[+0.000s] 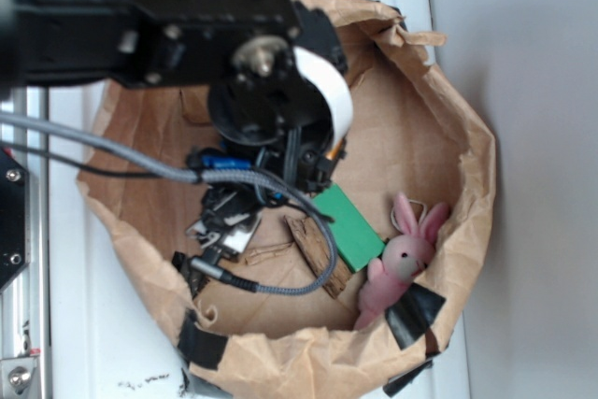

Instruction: Grab the blue block.

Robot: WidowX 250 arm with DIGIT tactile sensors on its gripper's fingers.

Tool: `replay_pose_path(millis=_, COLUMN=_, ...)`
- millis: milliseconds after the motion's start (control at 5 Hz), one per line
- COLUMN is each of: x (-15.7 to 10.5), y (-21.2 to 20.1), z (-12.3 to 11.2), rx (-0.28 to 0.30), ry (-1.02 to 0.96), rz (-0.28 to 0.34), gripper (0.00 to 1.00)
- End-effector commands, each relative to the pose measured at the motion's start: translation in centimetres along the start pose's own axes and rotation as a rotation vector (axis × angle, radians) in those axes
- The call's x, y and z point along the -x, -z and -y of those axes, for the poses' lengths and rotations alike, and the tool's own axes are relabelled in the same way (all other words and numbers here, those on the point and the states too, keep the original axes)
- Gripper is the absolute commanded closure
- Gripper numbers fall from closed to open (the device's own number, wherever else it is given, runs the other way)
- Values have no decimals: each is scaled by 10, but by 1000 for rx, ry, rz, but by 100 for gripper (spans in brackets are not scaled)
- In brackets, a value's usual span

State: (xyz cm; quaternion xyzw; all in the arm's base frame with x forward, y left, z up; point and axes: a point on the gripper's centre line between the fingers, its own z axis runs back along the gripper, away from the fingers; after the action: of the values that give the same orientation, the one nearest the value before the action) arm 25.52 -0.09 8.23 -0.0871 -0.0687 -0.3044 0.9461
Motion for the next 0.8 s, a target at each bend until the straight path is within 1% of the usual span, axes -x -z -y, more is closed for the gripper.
replay_pose_path(millis=0, x=9, y=24, z=-13, rx=-33, ry=78, rz=-6, gripper=0)
replay_pose_path(millis=400, x=14, y=58, z=-35, rx=-68, ry=113, rz=-62, gripper=0)
replay_pose_path(millis=600, x=16, y=72, z=-40, rx=-83, ry=96, rz=-80, gripper=0)
